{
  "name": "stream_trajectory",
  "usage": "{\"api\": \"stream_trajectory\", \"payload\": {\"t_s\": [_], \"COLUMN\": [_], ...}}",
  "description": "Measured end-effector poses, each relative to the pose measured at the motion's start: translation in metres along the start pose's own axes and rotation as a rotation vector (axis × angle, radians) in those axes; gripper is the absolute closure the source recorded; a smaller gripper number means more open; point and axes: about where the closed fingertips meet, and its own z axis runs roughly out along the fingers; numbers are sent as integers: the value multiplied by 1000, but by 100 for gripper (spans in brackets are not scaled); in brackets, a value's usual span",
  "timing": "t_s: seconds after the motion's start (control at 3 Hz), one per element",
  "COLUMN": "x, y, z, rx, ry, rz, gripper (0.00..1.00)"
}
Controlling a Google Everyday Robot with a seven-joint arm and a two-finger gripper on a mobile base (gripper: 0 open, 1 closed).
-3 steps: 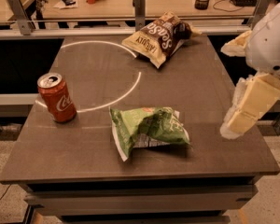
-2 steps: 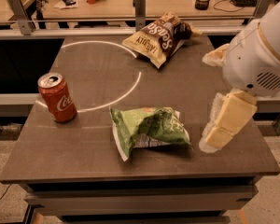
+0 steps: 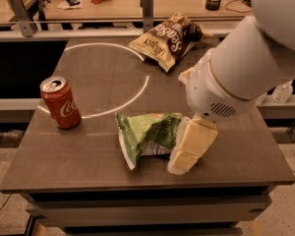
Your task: Pick green jalapeno chip bag
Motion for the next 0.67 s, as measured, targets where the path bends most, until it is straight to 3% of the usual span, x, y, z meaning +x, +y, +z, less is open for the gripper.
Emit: {"api": "stream_trajectory", "payload": {"t_s": [0.67], "x": [-27], "y": [10], "z": [47], "rx": [-33], "ry": [-16], "rz": [-34], "gripper": [0]}}
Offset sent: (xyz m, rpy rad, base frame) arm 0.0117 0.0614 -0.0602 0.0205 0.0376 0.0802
